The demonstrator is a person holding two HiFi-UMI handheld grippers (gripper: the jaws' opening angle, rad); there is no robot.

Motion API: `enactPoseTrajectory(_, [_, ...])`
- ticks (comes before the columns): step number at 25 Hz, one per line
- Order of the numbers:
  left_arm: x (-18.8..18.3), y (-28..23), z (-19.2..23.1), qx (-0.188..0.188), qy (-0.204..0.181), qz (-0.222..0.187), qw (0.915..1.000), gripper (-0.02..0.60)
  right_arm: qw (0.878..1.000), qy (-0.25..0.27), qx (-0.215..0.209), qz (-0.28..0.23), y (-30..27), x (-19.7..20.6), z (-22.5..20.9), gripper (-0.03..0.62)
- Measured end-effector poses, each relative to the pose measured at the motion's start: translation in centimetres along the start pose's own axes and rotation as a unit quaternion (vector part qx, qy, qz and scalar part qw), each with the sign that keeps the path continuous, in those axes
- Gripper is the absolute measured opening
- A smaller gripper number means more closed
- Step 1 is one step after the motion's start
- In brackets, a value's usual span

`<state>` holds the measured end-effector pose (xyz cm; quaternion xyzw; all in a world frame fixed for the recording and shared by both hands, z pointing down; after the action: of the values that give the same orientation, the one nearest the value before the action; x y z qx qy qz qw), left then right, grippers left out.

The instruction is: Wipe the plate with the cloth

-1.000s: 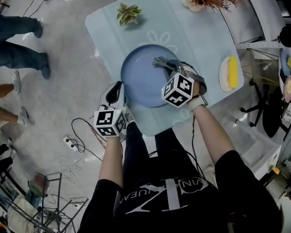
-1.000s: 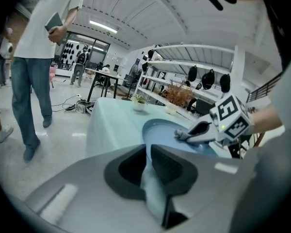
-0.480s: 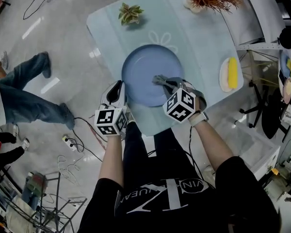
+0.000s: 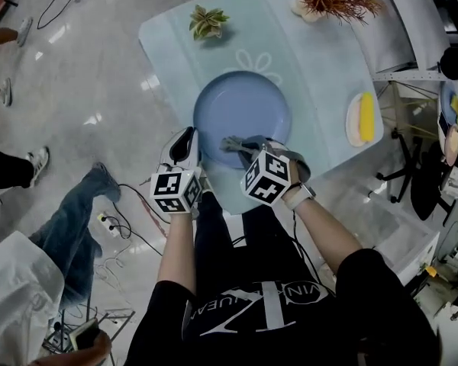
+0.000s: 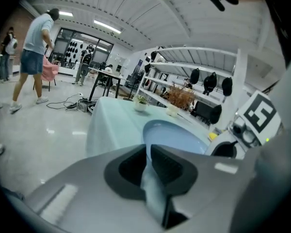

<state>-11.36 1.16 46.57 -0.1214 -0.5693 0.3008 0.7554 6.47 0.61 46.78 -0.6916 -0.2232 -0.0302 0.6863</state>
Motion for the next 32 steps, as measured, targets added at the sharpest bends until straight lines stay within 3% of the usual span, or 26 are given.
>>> enactPoseTrajectory(8, [0.0,0.0,0.0,0.002,0.0,0.0,1.0,0.0,0.999,0.008,-0.031,-0.028,-1.3,-3.0,0.9,0.041])
enactPoseTrajectory(14, [0.0,0.1,0.1,0.002,0.003,0.002,1.0,0.0,0.998,0.005,-0.03,-0.055,-2.0,-4.9,0.1,0.043])
enactPoseTrajectory(24, [-0.1,-0.1,0.2,0.005,0.003,0.002,1.0,0.0,0.997,0.028,0.018,-0.07,-2.7,-7.7,-4.4,0.043])
enactPoseTrajectory(32, [-0.1,0.0,0.1,0.002,0.004,-0.002,1.0,0.0,0.995,0.033,0.077,-0.061,-2.4,-7.7,-8.4,0.043])
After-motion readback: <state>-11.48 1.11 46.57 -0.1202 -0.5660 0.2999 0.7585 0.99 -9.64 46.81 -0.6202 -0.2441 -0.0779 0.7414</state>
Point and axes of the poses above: the fingertips, and each gripper's own axes: y backward along the fingers, z to its left, x out of its underside, the point moved 9 cm from there along y, backward along the fingers, and after that the axes turned 3 degrees about -x, right-handed, at the moved point
